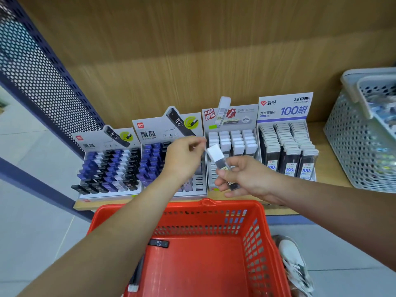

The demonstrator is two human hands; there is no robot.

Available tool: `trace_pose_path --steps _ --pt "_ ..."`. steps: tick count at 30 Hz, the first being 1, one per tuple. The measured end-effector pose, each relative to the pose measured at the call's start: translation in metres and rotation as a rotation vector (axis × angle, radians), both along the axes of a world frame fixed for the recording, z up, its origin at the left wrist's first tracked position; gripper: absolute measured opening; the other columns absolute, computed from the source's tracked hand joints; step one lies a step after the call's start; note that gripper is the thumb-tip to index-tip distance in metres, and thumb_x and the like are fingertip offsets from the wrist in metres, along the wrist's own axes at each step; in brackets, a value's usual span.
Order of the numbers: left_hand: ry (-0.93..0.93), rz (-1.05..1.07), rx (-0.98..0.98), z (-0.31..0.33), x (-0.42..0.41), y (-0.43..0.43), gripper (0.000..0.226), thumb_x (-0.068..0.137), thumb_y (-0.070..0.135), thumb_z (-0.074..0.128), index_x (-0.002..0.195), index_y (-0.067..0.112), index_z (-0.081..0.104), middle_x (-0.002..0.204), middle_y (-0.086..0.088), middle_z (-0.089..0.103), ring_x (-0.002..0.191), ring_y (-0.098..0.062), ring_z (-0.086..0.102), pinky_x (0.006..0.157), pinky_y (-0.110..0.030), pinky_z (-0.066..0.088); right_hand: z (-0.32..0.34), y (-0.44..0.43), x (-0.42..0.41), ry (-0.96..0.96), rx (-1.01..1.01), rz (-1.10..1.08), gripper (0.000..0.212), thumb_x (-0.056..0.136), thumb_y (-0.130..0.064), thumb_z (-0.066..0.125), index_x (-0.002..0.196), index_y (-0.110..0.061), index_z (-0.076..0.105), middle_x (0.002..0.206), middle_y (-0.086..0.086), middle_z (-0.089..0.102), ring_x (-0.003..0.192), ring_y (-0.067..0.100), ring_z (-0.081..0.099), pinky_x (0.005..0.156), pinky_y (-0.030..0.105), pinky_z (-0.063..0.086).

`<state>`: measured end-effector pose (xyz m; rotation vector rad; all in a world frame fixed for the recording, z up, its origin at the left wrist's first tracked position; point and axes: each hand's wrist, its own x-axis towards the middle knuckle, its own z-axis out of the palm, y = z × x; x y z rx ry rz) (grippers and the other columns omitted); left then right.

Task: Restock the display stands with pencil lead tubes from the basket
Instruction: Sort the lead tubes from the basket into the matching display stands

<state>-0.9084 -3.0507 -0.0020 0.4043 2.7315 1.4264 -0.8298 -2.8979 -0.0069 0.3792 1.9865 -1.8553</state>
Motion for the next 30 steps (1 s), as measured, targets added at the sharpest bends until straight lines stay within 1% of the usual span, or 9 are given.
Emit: trace_pose_path --steps 3,5,9,14,17,21,24,26,30 --pt "-0.419 -0.119 0.39 0.02 0.017 0.003 0.023 0.096 0.03 0.055 0.101 0.016 0.072 0.091 -0.005 0.07 0.078 -0.015 0.061 0.068 -0.026 0.054 0.0 -0.003 0.001 -0.008 -0.055 0.035 0.005 0.098 -0.015 0.059 0.101 -0.015 0.063 0.09 0.008 0.073 0.082 0.016 0.07 0.076 0.032 0.061" --pt "-0.368 -0.223 0.312 0.023 0.023 0.0 0.016 0.092 0.014 0.062 0.105 0.017 0.071 0.085 0.0 0.068 0.075 -0.012 0.06 0.074 -0.029 0.056 0.002 -0.003 0.001 -0.013 -0.109 0.039 0.006 0.099 -0.014 0.058 0.101 -0.014 0.063 0.09 0.009 0.072 0.084 0.019 0.07 0.075 0.033 0.061" --pt "-0.38 -0.314 0.29 0.024 0.018 -0.011 0.045 0.08 -0.011 0.066 0.114 0.019 0.066 0.087 -0.005 0.071 0.081 -0.016 0.066 0.083 -0.031 0.057 0.01 0.001 0.002 -0.092 -0.245 0.033 0.004 0.098 -0.012 0.058 0.101 -0.012 0.061 0.084 0.009 0.064 0.076 0.022 0.07 0.077 0.039 0.061" --pt "-0.369 -0.257 0.274 0.028 0.013 -0.016 0.029 0.072 0.004 0.077 0.099 0.008 0.066 0.077 -0.011 0.071 0.069 -0.017 0.067 0.069 -0.028 0.058 0.012 0.015 -0.001 -0.128 -0.285 0.014 0.008 0.094 -0.017 0.062 0.1 -0.012 0.06 0.079 0.007 0.062 0.069 0.021 0.07 0.071 0.036 0.059" --pt "-0.249 -0.203 0.146 0.026 0.013 -0.009 0.022 0.074 0.015 0.078 0.086 0.001 0.068 0.068 -0.01 0.069 0.059 -0.015 0.063 0.06 -0.026 0.056 0.007 0.024 -0.005 -0.152 -0.244 0.007 0.031 0.099 -0.032 0.055 0.111 -0.005 0.066 0.082 0.008 0.067 0.071 0.02 0.069 0.067 0.031 0.058" --pt "-0.074 -0.182 -0.053 0.013 -0.003 0.003 0.009 0.088 0.017 0.066 0.081 0.013 0.069 0.073 -0.013 0.068 0.062 -0.019 0.066 0.07 -0.04 0.058 -0.007 0.026 -0.008 -0.051 0.275 0.095 0.033 0.105 -0.034 0.042 0.105 -0.009 0.064 0.089 0.007 0.066 0.079 0.022 0.067 0.07 0.031 0.056" --pt "0.091 -0.195 -0.245 0.002 -0.019 0.011 0.011 0.094 0.016 0.056 0.088 0.016 0.065 0.078 -0.009 0.066 0.076 -0.027 0.064 0.075 -0.042 0.054 -0.02 0.037 -0.009 0.144 0.882 0.357 0.027 0.102 -0.017 0.042 0.117 -0.01 0.063 0.121 0.014 0.062 0.117 0.031 0.057 0.096 0.033 0.046" --pt "0.151 -0.186 -0.318 -0.004 -0.025 0.017 0.011 0.095 0.017 0.056 0.098 0.015 0.066 0.084 -0.005 0.065 0.083 -0.026 0.062 0.074 -0.033 0.049 -0.029 0.043 -0.007 0.152 1.043 0.482 0.037 0.097 -0.011 0.043 0.132 -0.008 0.055 0.135 0.014 0.056 0.125 0.03 0.052 0.103 0.036 0.044" --pt "0.222 -0.194 -0.427 -0.014 -0.029 0.029 0.017 0.092 0.023 0.061 0.105 0.015 0.069 0.09 -0.006 0.069 0.084 -0.023 0.059 0.067 -0.026 0.037 -0.045 0.041 -0.005 0.228 1.239 0.76 0.031 0.092 -0.012 0.049 0.122 -0.007 0.053 0.122 0.014 0.054 0.114 0.032 0.055 0.095 0.042 0.049"
